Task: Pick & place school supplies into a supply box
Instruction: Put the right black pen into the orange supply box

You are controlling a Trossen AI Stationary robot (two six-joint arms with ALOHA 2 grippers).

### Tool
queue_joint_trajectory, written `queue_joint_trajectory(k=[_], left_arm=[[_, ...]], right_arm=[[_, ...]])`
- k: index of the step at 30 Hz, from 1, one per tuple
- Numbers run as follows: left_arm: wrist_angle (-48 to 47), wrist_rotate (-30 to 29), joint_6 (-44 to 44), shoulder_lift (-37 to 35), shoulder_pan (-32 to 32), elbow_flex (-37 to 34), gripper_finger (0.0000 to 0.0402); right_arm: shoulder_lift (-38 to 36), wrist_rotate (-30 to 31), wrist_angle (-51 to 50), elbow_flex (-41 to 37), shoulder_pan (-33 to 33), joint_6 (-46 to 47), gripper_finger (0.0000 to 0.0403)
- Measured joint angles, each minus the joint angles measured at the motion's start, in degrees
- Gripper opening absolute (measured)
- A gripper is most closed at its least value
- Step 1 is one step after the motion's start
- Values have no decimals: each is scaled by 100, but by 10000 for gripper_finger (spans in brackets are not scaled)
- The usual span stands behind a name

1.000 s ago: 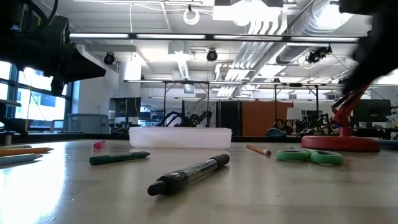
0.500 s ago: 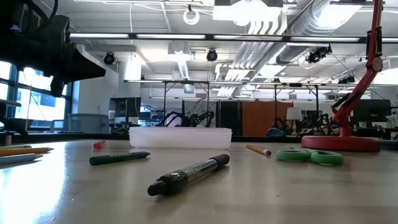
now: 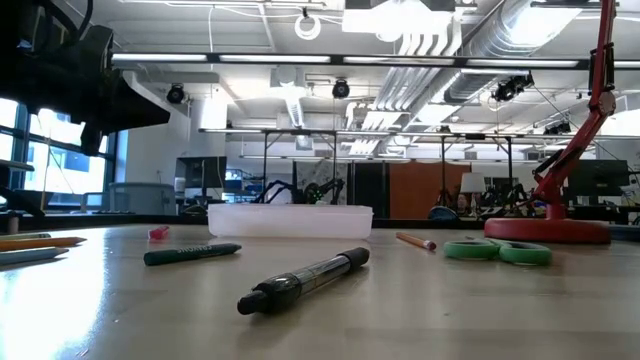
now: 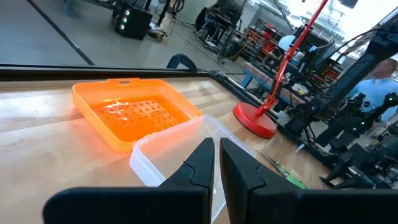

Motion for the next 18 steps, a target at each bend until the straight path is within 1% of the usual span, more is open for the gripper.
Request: queue_joint_trajectory(k=[6, 10, 13, 16, 18], left_arm=[[2, -12, -1, 0, 1, 0, 58], [7, -60, 2, 0, 0, 0, 58], [11, -63, 4, 0, 0, 0, 58], [17, -138, 10, 0, 0, -2, 58], [22, -255, 17, 0, 0, -4, 58]], right_arm=[[471, 158, -44, 45, -80, 27, 94], [593, 465, -109, 61, -140, -162, 87], [593, 574, -233, 53, -211, -268, 60], [579, 673, -374, 33, -261, -301, 19], [578, 840, -418, 11, -278, -434, 10]])
